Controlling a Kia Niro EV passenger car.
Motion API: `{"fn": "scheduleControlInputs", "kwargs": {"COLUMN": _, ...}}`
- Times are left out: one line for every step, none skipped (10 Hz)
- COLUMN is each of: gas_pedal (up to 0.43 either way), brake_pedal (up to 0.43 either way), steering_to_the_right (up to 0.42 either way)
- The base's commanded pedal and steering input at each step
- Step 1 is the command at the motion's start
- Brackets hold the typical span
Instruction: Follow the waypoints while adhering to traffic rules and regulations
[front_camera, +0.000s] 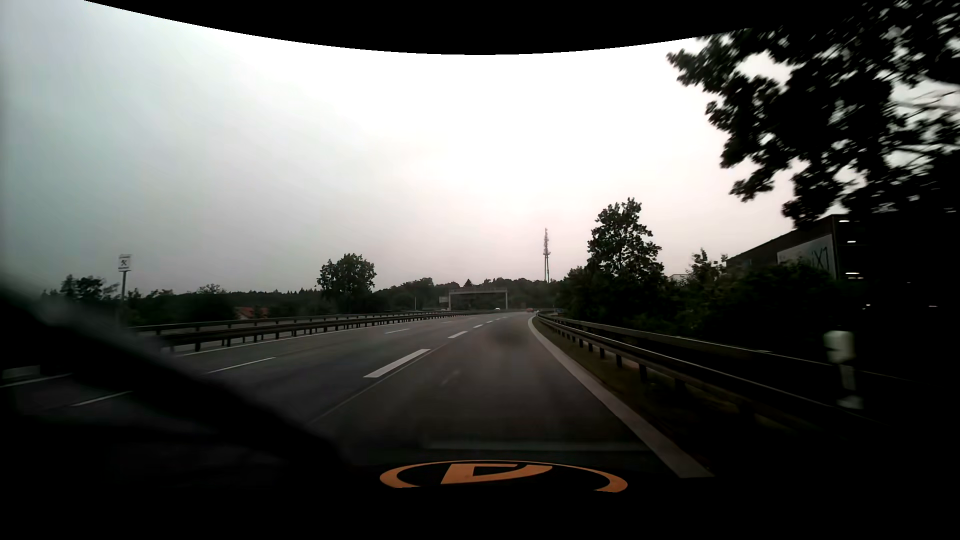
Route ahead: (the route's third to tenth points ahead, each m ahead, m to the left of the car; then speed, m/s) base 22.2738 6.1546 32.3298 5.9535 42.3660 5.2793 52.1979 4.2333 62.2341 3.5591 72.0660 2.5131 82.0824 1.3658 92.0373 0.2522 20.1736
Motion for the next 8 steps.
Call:
{"fn": "scheduleControlInputs", "kwargs": {"gas_pedal": 0.177, "brake_pedal": 0.000, "steering_to_the_right": 0.006}}
{"fn": "scheduleControlInputs", "kwargs": {"gas_pedal": 0.177, "brake_pedal": 0.000, "steering_to_the_right": 0.006}}
{"fn": "scheduleControlInputs", "kwargs": {"gas_pedal": 0.177, "brake_pedal": 0.000, "steering_to_the_right": 0.007}}
{"fn": "scheduleControlInputs", "kwargs": {"gas_pedal": 0.177, "brake_pedal": 0.000, "steering_to_the_right": 0.007}}
{"fn": "scheduleControlInputs", "kwargs": {"gas_pedal": 0.177, "brake_pedal": 0.000, "steering_to_the_right": 0.007}}
{"fn": "scheduleControlInputs", "kwargs": {"gas_pedal": 0.177, "brake_pedal": 0.000, "steering_to_the_right": 0.007}}
{"fn": "scheduleControlInputs", "kwargs": {"gas_pedal": 0.177, "brake_pedal": 0.000, "steering_to_the_right": 0.008}}
{"fn": "scheduleControlInputs", "kwargs": {"gas_pedal": 0.177, "brake_pedal": 0.000, "steering_to_the_right": 0.009}}
